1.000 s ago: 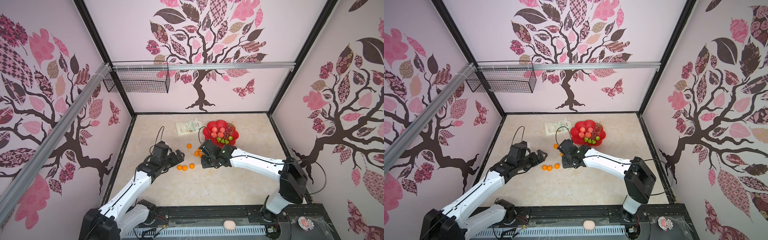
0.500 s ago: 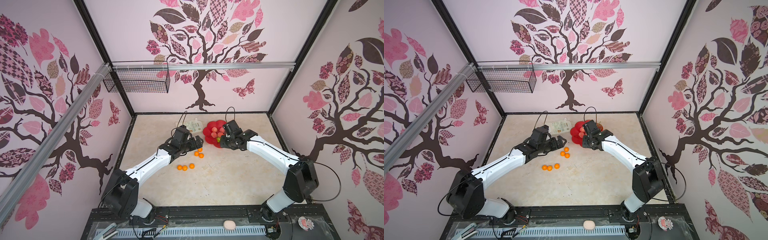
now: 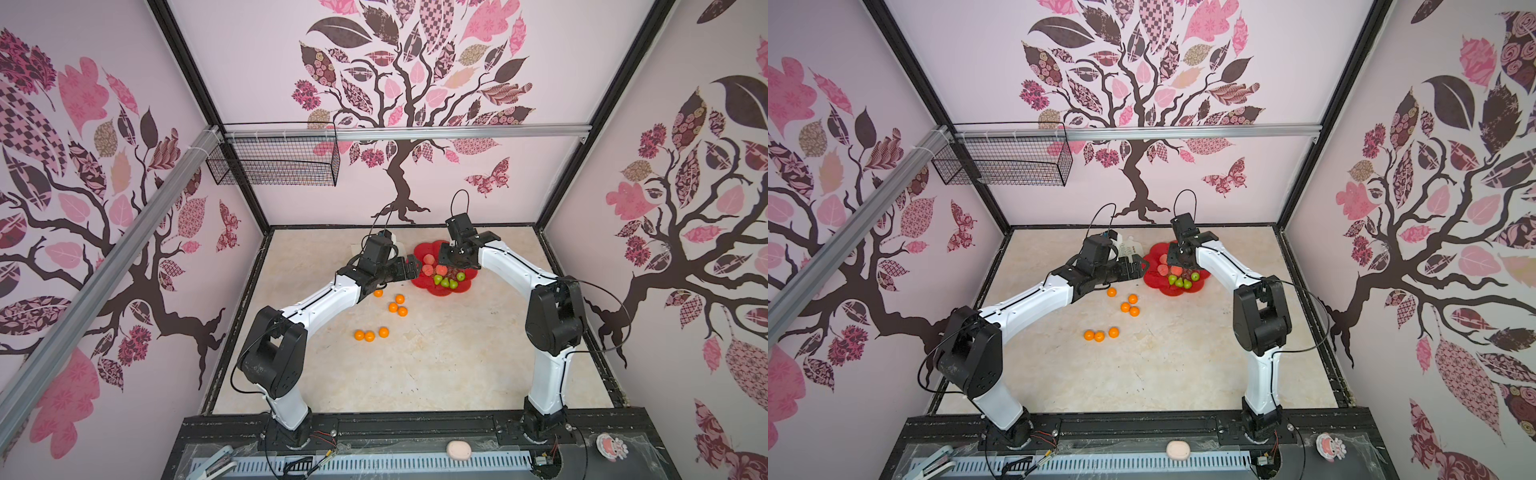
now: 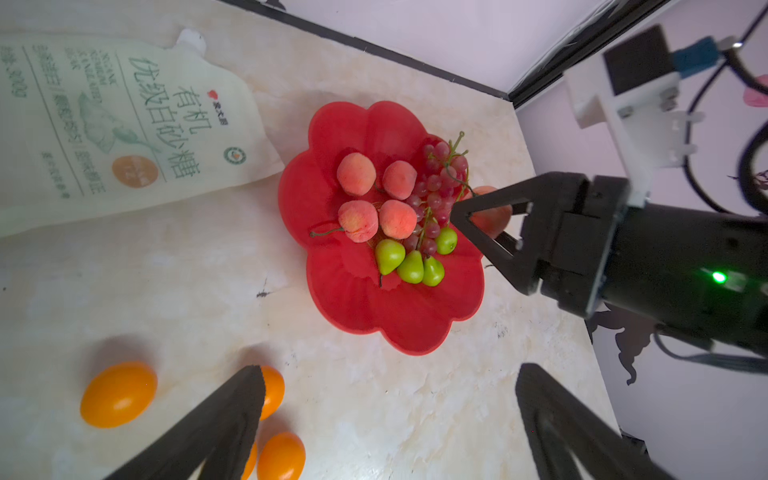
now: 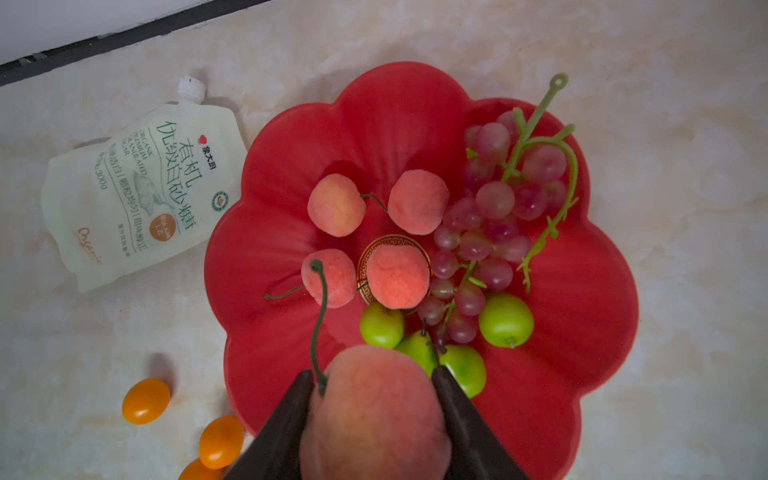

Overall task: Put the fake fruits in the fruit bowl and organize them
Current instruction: 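Lower the held peach toward the bowl center with the right gripper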

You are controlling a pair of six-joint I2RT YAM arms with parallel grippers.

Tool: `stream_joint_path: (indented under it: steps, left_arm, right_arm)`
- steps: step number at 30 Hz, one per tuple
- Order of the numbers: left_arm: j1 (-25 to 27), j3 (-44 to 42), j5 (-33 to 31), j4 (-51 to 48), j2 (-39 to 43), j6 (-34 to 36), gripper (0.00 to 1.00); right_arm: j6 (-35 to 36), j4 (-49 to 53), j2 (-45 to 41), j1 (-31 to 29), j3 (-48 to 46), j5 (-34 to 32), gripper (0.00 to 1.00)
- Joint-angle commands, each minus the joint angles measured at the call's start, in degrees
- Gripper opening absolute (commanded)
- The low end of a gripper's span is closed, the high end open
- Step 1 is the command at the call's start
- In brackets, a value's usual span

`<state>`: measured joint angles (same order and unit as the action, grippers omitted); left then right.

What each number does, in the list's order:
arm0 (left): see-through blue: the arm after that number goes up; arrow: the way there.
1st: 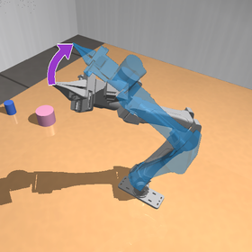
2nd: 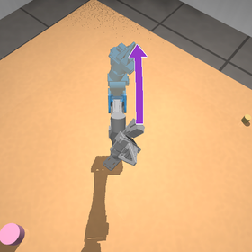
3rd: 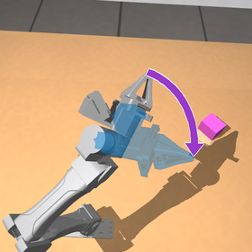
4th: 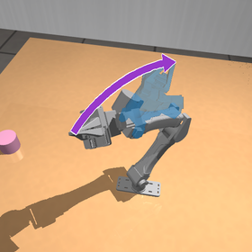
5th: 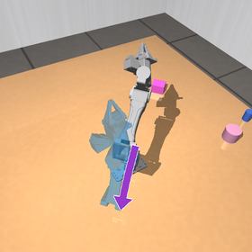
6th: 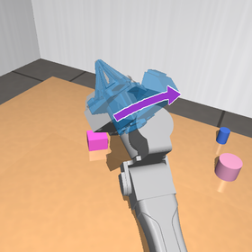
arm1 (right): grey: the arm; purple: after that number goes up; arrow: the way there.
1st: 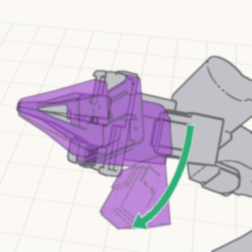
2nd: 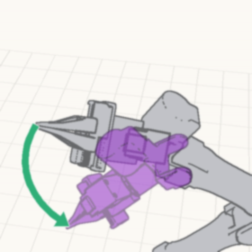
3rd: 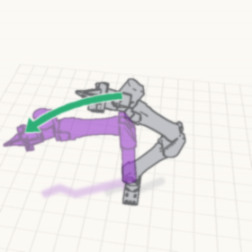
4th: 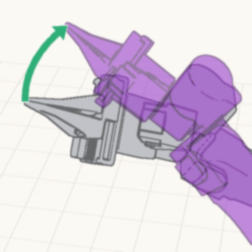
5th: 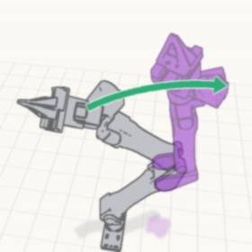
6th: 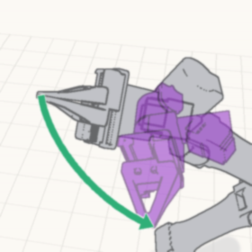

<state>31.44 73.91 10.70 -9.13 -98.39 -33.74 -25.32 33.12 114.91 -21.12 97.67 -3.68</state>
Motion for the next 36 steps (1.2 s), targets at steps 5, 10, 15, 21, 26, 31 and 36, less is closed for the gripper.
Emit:
stream_joint_path:
  steps: [5,10,15,21,26,31,36]
  left_arm:
    - [-3.36,3.34,6.18,7.49,-4.02,3.3,0.99]
    - [-4.05,5.53,6.14,6.84,-6.98,2.97,0.98]
    - [-4.04,4.93,5.84,9.77,-8.79,0.96,0.98]
    - [-3.69,2.15,4.56,14.63,-8.03,2.2,0.98]
    - [-2.37,0.18,3.75,17.54,-7.39,5.22,0.98]
    - [-1.06,0.05,3.88,17.56,-7.67,6.23,0.99]
    - [-0.78,0.27,4.15,17.34,-7.83,6.35,0.98]
  right_arm:
    - [2.79,2.8,11.82,1.0,12.34,0.96,0.46]
    - [4.56,5.72,18.2,1.09,21.56,-0.12,0.47]
    - [5.49,7.57,21.89,1.51,26.38,-0.86,0.47]
    - [6.15,8.18,24.7,2.12,28.33,-0.32,0.47]
    - [6.39,7.92,25.99,2.32,29.28,0.35,0.47]
    - [6.69,9.19,28.87,2.4,31.92,0.7,0.48]
    - [6.77,9.24,29.25,2.49,32.25,0.41,0.49]
